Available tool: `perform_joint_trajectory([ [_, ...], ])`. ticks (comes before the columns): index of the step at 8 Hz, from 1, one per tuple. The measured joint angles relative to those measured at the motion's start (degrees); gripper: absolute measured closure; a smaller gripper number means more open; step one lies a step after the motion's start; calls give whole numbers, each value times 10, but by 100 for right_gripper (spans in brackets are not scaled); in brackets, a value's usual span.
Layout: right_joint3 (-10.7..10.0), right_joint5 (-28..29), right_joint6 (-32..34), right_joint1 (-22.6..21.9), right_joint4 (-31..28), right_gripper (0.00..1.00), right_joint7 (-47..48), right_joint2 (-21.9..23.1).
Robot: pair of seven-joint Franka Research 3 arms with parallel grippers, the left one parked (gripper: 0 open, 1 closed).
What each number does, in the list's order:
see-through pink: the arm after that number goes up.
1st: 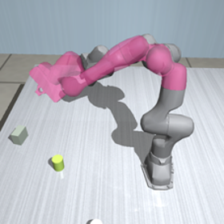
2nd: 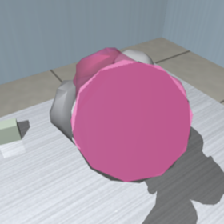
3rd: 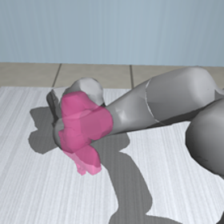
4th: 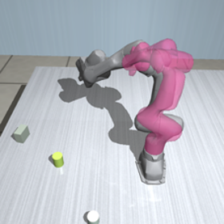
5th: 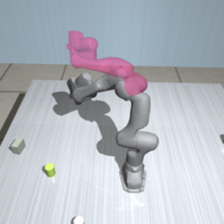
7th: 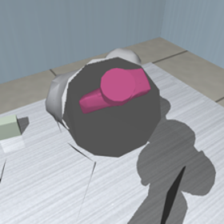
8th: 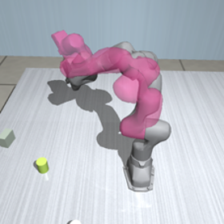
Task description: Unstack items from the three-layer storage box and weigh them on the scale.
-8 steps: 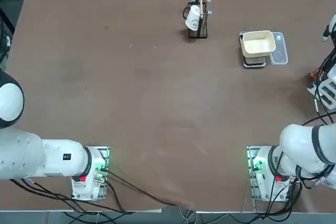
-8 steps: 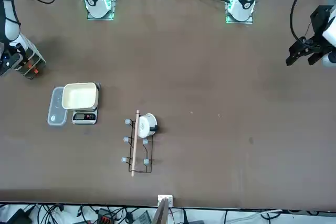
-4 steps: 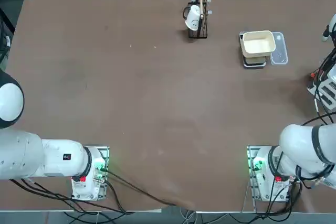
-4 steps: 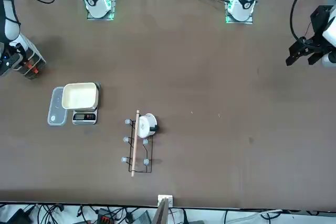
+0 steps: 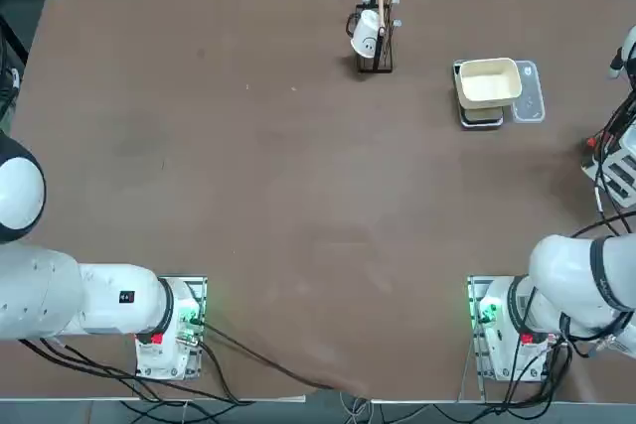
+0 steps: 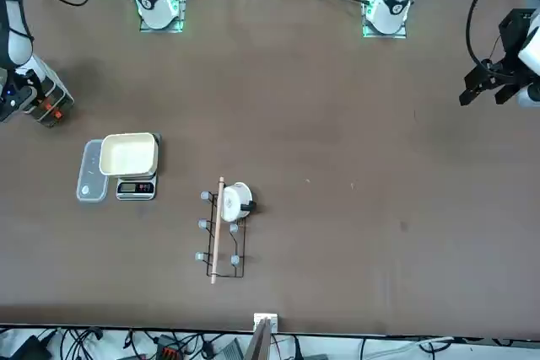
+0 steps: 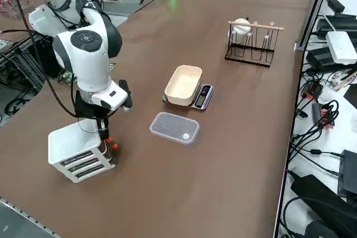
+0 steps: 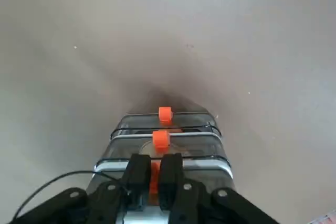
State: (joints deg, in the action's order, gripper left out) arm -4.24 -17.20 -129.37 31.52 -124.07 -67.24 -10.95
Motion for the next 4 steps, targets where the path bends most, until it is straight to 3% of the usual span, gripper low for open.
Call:
perform_joint_trajectory([
  [4, 2, -2, 5, -2, 0, 88, 4, 0],
])
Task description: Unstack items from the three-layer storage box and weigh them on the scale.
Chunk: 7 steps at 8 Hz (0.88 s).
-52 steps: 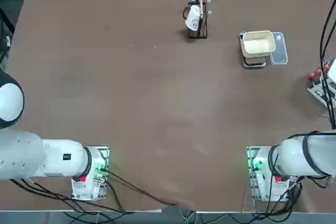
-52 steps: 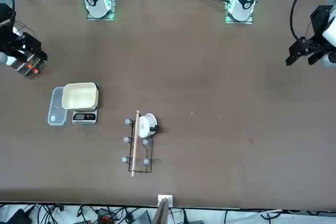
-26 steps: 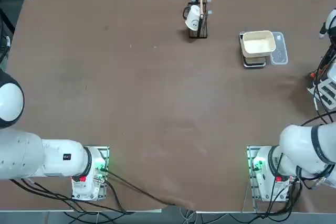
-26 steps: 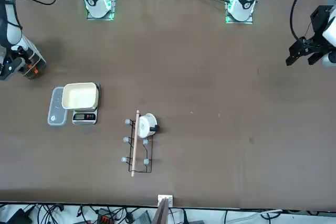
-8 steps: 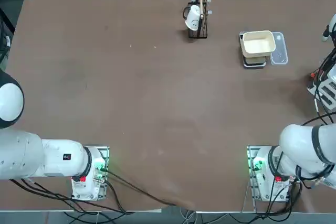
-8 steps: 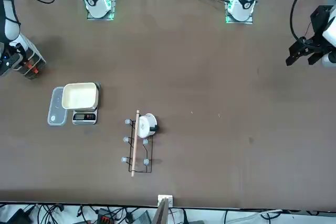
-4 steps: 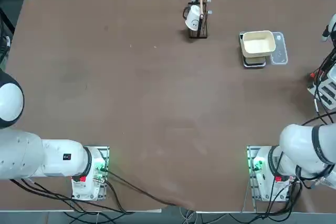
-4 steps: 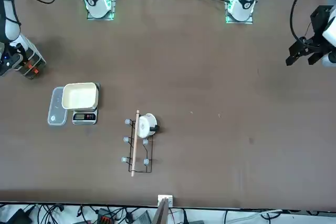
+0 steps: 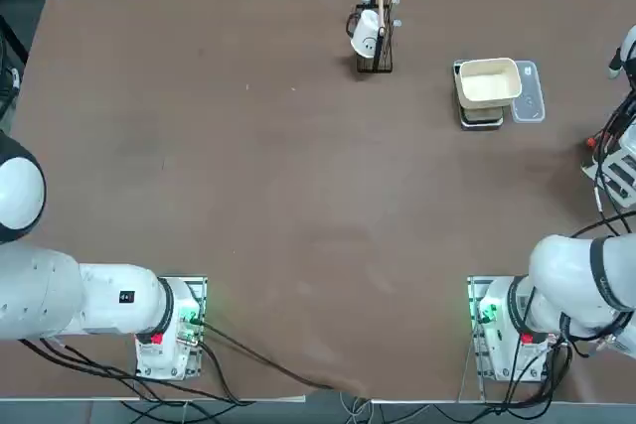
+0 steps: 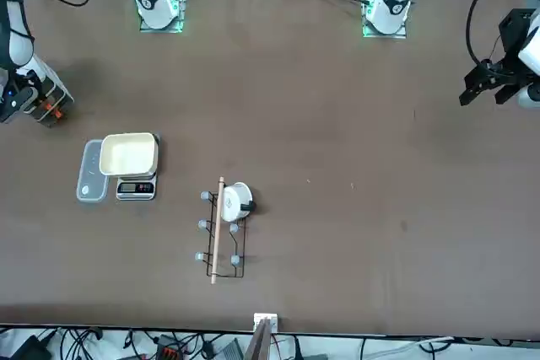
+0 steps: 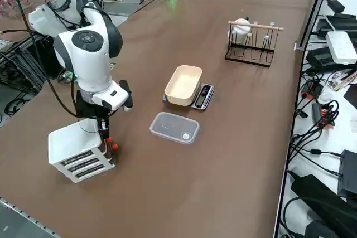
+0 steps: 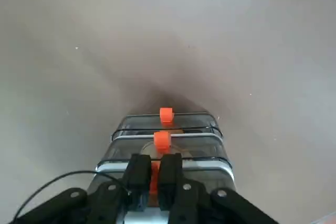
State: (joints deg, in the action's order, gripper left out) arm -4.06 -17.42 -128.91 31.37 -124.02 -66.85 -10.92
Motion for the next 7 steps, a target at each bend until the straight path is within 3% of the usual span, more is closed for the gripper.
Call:
perform_joint_trajectory([
  [2, 2, -3, 8, -7, 2, 88, 6, 0],
  [7, 11, -2, 14, -76, 22, 88, 41, -11],
])
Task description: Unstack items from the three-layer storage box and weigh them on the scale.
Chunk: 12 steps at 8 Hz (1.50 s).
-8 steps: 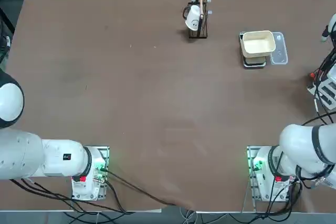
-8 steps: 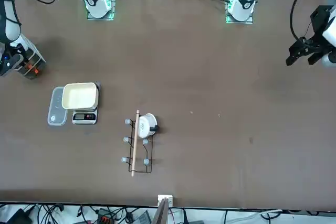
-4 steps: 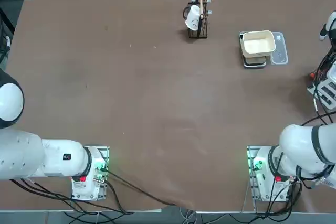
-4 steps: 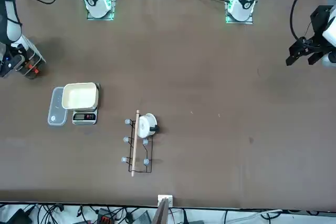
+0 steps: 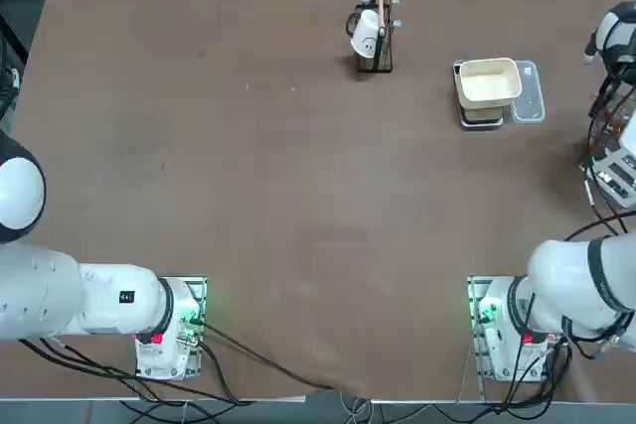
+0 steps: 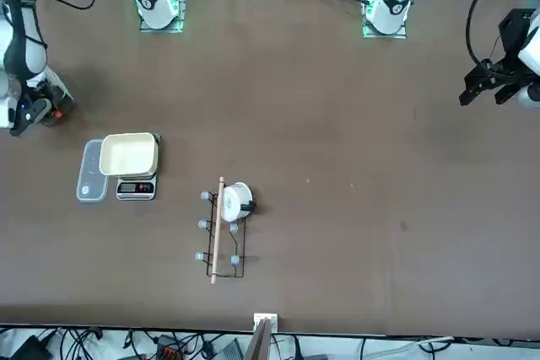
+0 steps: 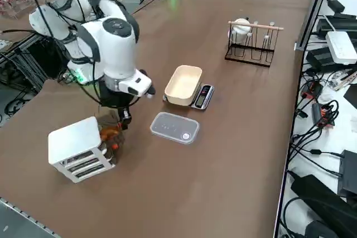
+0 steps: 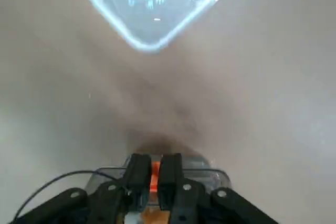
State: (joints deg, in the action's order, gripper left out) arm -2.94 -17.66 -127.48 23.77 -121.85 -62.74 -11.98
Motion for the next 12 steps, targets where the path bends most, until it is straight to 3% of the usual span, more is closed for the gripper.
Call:
perform_joint_trajectory([
  [4, 4, 0, 6, -26, 23, 89, 24, -21],
  [5, 4, 0, 8, -26, 25, 82, 24, -21],
  [9, 7, 0, 79, -32, 66, 9, 24, -13],
  [10, 8, 0, 112, -34, 84, 3, 23, -6],
  [12, 4, 0, 148, -29, 98, 12, 18, 10],
])
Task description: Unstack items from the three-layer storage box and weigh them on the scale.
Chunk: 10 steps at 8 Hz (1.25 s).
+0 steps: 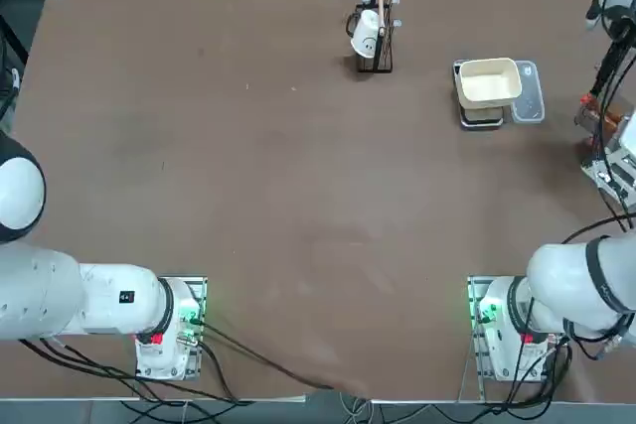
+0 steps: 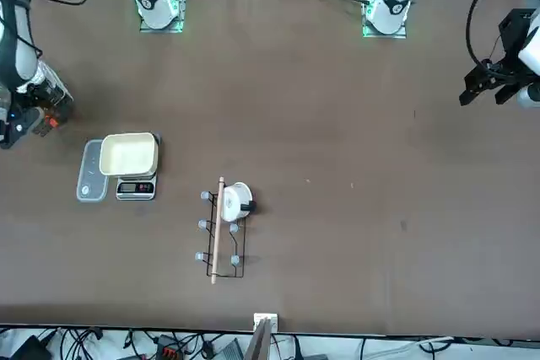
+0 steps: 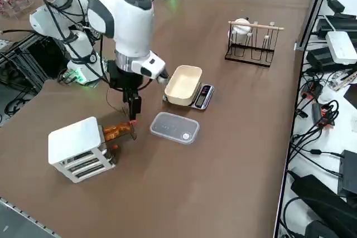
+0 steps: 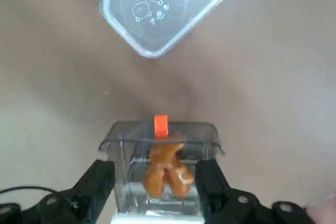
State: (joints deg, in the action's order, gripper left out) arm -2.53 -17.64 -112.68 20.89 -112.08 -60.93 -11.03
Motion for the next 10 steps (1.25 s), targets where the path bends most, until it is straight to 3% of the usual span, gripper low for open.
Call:
perform_joint_trajectory([
  [1, -4, 0, 2, 16, -1, 36, -12, 1],
  [2, -7, 0, -8, 35, -8, 40, -27, 0],
  [5, -8, 0, -99, 58, -58, 44, -31, -8],
  [10, -7, 23, -114, 58, -68, 45, -29, -13],
])
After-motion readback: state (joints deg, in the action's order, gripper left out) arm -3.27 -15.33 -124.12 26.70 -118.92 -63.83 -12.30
